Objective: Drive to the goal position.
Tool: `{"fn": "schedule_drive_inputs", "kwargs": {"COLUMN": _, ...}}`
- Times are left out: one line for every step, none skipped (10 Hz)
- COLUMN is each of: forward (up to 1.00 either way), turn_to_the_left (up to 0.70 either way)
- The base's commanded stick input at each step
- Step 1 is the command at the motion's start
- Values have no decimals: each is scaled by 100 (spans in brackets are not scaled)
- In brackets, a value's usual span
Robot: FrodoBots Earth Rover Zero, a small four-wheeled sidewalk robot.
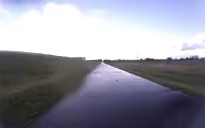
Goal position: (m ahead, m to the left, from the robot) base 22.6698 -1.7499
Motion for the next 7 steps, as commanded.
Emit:
{"fn": "schedule_drive_inputs", "kwargs": {"forward": 45, "turn_to_the_left": 0}}
{"fn": "schedule_drive_inputs", "kwargs": {"forward": 45, "turn_to_the_left": 0}}
{"fn": "schedule_drive_inputs", "kwargs": {"forward": 45, "turn_to_the_left": 0}}
{"fn": "schedule_drive_inputs", "kwargs": {"forward": 45, "turn_to_the_left": 0}}
{"fn": "schedule_drive_inputs", "kwargs": {"forward": 45, "turn_to_the_left": 0}}
{"fn": "schedule_drive_inputs", "kwargs": {"forward": 45, "turn_to_the_left": 0}}
{"fn": "schedule_drive_inputs", "kwargs": {"forward": 45, "turn_to_the_left": 0}}
